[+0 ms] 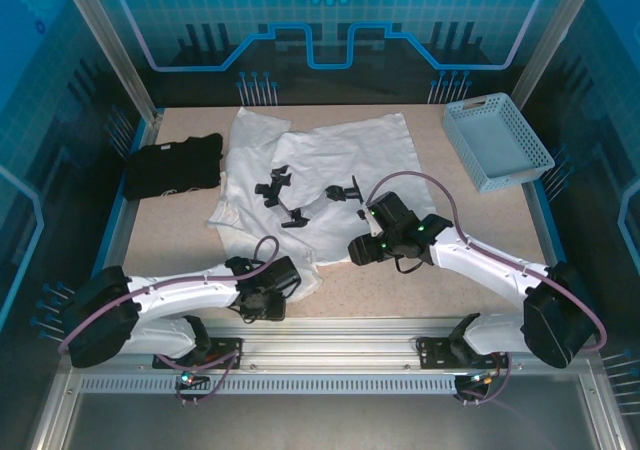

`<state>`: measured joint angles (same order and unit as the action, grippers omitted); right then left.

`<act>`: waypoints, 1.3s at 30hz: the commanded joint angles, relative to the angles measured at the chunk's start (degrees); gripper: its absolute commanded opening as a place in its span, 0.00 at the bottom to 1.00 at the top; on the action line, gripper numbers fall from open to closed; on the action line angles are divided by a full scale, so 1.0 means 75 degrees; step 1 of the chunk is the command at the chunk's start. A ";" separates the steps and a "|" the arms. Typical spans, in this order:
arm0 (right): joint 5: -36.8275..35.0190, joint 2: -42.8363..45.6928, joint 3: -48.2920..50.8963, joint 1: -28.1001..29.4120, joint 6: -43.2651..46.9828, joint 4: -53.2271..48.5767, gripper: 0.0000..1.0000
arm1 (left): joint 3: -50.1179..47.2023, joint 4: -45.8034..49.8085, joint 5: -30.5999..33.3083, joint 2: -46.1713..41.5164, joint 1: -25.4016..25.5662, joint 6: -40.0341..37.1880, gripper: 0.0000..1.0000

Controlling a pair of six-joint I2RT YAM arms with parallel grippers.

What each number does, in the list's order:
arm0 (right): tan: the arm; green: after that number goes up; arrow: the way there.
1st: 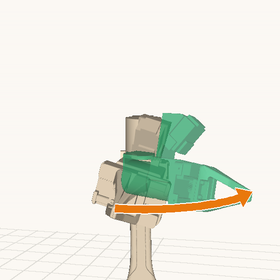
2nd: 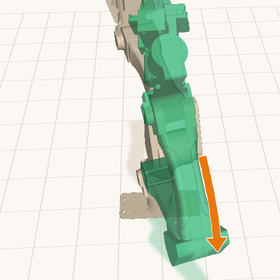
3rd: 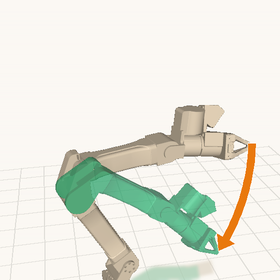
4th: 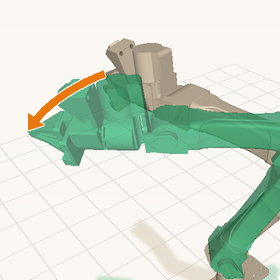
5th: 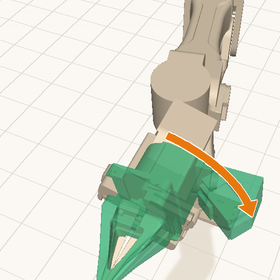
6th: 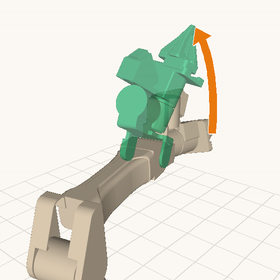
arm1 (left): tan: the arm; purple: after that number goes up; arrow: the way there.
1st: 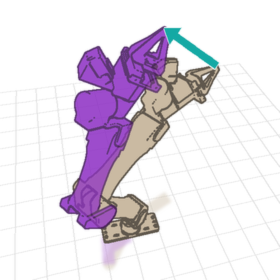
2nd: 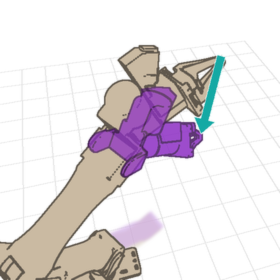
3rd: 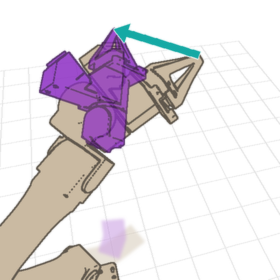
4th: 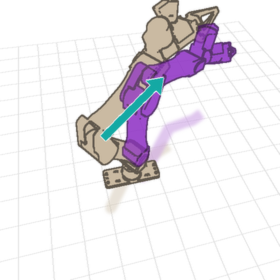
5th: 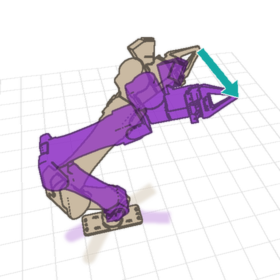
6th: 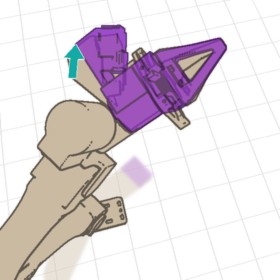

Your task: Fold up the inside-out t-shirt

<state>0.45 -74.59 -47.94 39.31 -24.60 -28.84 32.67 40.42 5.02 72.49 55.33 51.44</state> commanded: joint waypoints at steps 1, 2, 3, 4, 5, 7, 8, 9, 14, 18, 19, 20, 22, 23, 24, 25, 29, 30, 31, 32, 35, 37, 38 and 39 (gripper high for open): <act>-0.0015 0.0030 0.0029 -0.0075 -0.0050 0.0002 0.62 | -0.0075 -0.0434 -0.0327 0.0182 0.0064 -0.0126 0.35; -0.0049 0.0016 0.0023 -0.0097 -0.0037 -0.0038 0.62 | -0.0106 -0.0434 -0.0306 0.0173 0.0064 -0.0141 0.32; -0.0060 0.0014 -0.0003 -0.0119 -0.0017 -0.0062 0.62 | -0.0121 -0.0422 -0.0274 0.0164 0.0064 -0.0150 0.29; -0.0060 0.0009 -0.0025 -0.0152 0.0000 -0.0090 0.62 | -0.0135 -0.0393 -0.0228 0.0134 0.0067 -0.0161 0.25; -0.0060 0.0008 -0.0056 -0.0187 0.0013 -0.0126 0.62 | -0.0137 -0.0382 -0.0167 0.0103 0.0064 -0.0172 0.23; -0.0060 0.0012 -0.0108 -0.0254 0.0043 -0.0191 0.62 | -0.0171 -0.0383 -0.0069 0.0008 0.0047 -0.0202 0.18; -0.0060 0.0016 -0.0136 -0.0282 0.0055 -0.0235 0.62 | -0.0206 -0.0393 -0.0025 -0.0052 0.0020 -0.0208 0.15; -0.0080 0.0009 -0.0167 -0.0310 0.0063 -0.0275 0.62 | -0.0229 -0.0400 -0.0012 -0.0114 -0.0013 -0.0228 0.12; -0.0247 0.0091 -0.0272 -0.0618 0.0069 -0.0641 0.62 | -0.0249 -0.0117 0.0138 -0.0926 -0.0506 -0.0437 0.00; -0.0616 0.0208 -0.0287 -0.1463 -0.0169 -0.1285 0.62 | -0.0019 0.0266 0.0336 -0.1794 -0.1045 -0.0815 0.00; -0.0687 0.0246 -0.0268 -0.1830 -0.0225 -0.1468 0.62 | 0.0062 0.0362 0.0319 -0.1995 -0.1222 -0.0933 0.00; -0.0803 0.0330 -0.0206 -0.2235 -0.0266 -0.1666 0.63 | 0.0145 0.0463 0.0316 -0.2181 -0.1401 -0.1045 0.00; -0.0915 0.0522 0.0044 -0.3107 -0.0261 -0.1853 0.63 | 0.0269 0.0616 0.0265 -0.2524 -0.1726 -0.1254 0.00; -0.0841 0.0618 0.0198 -0.3657 -0.0239 -0.1887 0.63 | 0.0335 0.0682 0.0216 -0.2698 -0.1898 -0.1353 0.00; -0.0653 0.0696 0.0324 -0.4150 -0.0215 -0.1896 0.63 | 0.0381 0.0709 0.0151 -0.2827 -0.2050 -0.1435 0.00; -0.0365 0.0758 0.0502 -0.4709 -0.0209 -0.1837 0.63 | 0.0422 0.0710 0.0066 -0.2951 -0.2208 -0.1505 0.00; 0.0092 0.0527 0.0918 -0.5998 -0.0118 -0.1569 0.62 | 0.0559 0.0611 -0.0268 -0.3074 -0.2545 -0.1731 0.00; 0.0070 0.0360 0.0898 -0.6098 -0.0097 -0.1560 0.62 | 0.0574 0.0600 -0.0290 -0.3043 -0.2590 -0.1786 0.00; 0.0095 0.0175 0.0864 -0.6142 -0.0078 -0.1509 0.62 | 0.0588 0.0576 -0.0344 -0.3015 -0.2622 -0.1839 0.00; 0.0163 -0.0035 0.0828 -0.6144 -0.0072 -0.1434 0.61 | 0.0574 0.0526 -0.0412 -0.2997 -0.2670 -0.1886 0.00; 0.0522 -0.0567 0.0689 -0.6081 -0.0095 -0.1141 0.59 | 0.0536 0.0384 -0.0620 -0.2923 -0.2763 -0.1981 0.00; 0.0515 -0.0886 0.0542 -0.5894 -0.0095 -0.1083 0.58 | 0.0511 0.0309 -0.0683 -0.2862 -0.2789 -0.2013 0.00; 0.0445 -0.1054 0.0468 -0.5775 -0.0095 -0.1084 0.58 | 0.0502 0.0274 -0.0714 -0.2857 -0.2800 -0.2026 0.00; 0.0348 -0.1198 0.0418 -0.5674 -0.0126 -0.1095 0.58 | 0.0496 0.0256 -0.0728 -0.2845 -0.2807 -0.2030 0.00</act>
<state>1.85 -81.38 -42.57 -5.06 -25.45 -37.65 35.59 42.98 1.78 50.94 34.85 38.30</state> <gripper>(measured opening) 0.577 0.053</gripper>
